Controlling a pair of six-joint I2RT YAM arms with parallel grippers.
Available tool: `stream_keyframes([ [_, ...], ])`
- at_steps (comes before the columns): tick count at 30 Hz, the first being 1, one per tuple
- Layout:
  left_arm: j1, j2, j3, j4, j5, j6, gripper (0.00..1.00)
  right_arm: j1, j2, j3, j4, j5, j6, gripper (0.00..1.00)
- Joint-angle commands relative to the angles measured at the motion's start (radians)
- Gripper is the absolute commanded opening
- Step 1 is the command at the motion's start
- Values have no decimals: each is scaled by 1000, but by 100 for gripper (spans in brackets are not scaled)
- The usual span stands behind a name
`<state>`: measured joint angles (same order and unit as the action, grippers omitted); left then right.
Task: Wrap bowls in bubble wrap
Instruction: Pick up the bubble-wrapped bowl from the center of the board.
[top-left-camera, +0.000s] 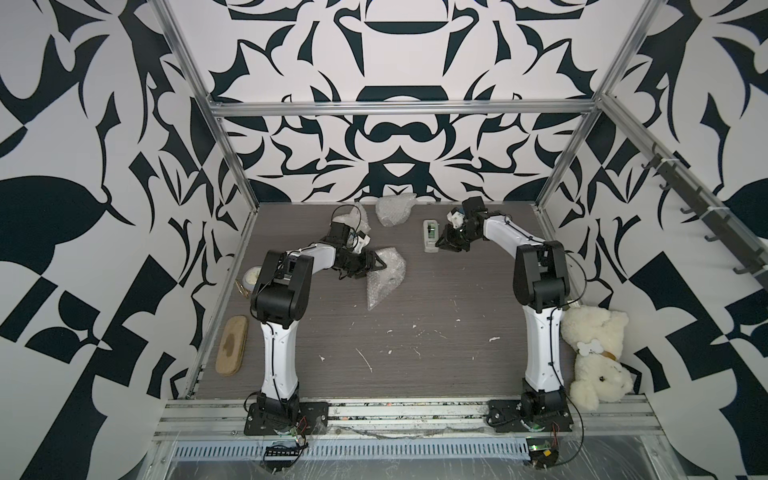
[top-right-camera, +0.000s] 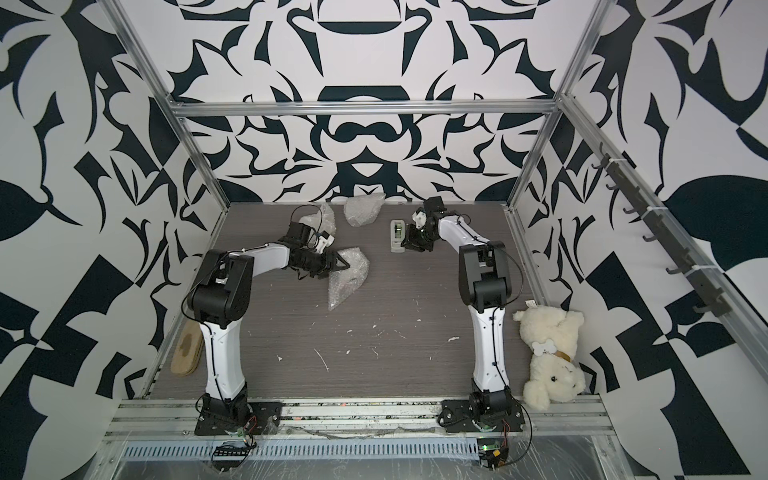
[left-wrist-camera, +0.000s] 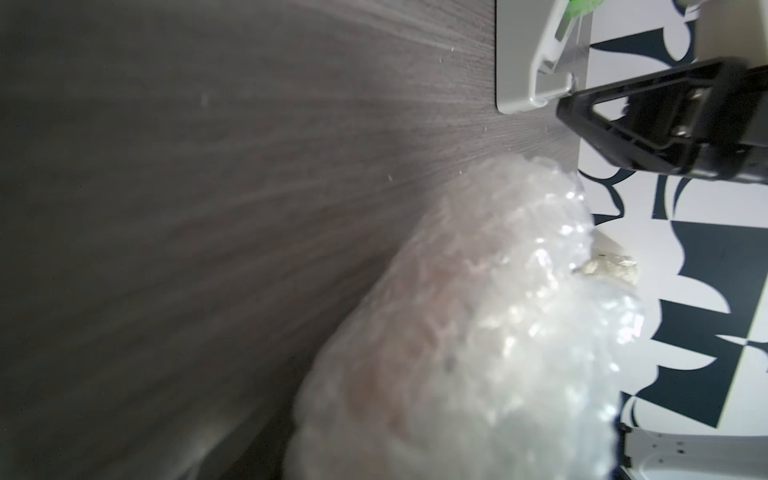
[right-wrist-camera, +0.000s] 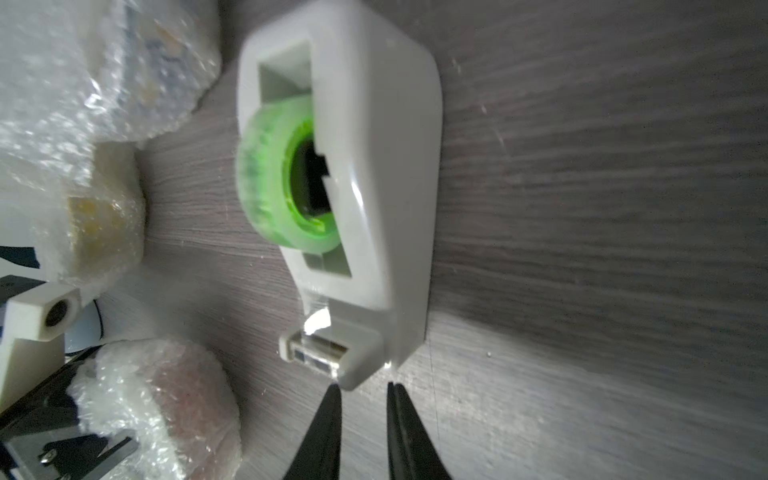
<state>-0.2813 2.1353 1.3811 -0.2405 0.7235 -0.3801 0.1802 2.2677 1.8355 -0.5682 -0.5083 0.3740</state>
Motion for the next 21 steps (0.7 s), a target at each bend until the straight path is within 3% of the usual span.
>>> stream_keyframes([
  [1,2,53,45,-154,-11,108,58,12,-34,51,-1,-5,-36,24],
  [7,2,67,69,-192,-12,143,61,-2,-54,55,24,-3,-28,24],
  [21,-4,67,46,-151,1,111,62,-7,119,235,-64,-65,-41,25],
])
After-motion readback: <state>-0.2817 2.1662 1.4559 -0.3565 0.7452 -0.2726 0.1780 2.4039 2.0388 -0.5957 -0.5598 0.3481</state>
